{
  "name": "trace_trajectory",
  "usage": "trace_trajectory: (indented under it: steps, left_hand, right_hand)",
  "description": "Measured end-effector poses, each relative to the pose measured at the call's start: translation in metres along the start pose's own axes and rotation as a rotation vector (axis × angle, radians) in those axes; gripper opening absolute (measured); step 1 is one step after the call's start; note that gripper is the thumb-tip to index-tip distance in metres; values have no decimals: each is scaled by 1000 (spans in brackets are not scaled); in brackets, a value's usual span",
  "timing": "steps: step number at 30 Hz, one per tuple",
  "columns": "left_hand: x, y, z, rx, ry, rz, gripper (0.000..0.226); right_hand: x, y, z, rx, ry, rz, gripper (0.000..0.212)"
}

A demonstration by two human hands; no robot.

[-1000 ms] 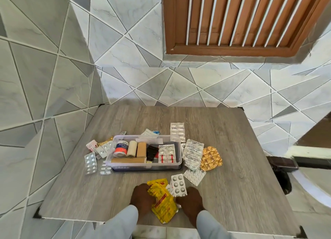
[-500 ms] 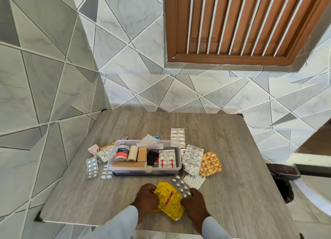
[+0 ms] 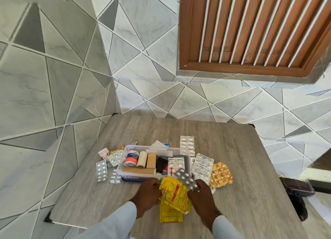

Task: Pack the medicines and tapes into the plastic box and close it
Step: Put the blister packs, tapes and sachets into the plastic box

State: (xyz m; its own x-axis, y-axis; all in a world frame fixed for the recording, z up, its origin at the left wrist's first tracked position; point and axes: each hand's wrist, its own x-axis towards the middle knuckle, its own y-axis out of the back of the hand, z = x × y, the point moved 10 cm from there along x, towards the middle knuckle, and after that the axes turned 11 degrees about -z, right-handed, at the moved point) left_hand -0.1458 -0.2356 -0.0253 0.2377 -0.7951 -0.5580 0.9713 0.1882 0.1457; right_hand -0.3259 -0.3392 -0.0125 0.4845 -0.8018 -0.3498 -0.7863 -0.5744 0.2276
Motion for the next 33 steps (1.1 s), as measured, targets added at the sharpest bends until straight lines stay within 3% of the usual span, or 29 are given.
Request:
trace_trajectory:
  steps: [6, 12, 18, 22, 25, 29, 33]
  left_hand:
    - [7, 41, 28, 21, -114, 54, 14]
    - [45, 77, 56, -2, -181, -17, 10]
    - [91, 82, 72, 117, -161, -83, 12]
    - [105, 70, 74, 730, -186, -84, 23]
    - [110, 54, 68, 1056, -181, -106, 25]
    - [119, 35, 68, 1266, -217, -150, 30]
    - [124, 27, 74, 1198, -238, -93, 31]
  right_hand:
    - [29, -18, -41, -26, 54, -39, 10]
    - [65, -24, -73, -15, 44, 53, 19]
    - [100, -14, -94, -307, -56, 119, 19]
    - [107, -21, -84, -653, -155, 31, 30]
    - [105, -29, -78, -861, -166, 37, 38]
    - [110, -48, -69, -1067, -165, -53, 30]
    - [121, -41, -69, -1056, -112, -8, 30]
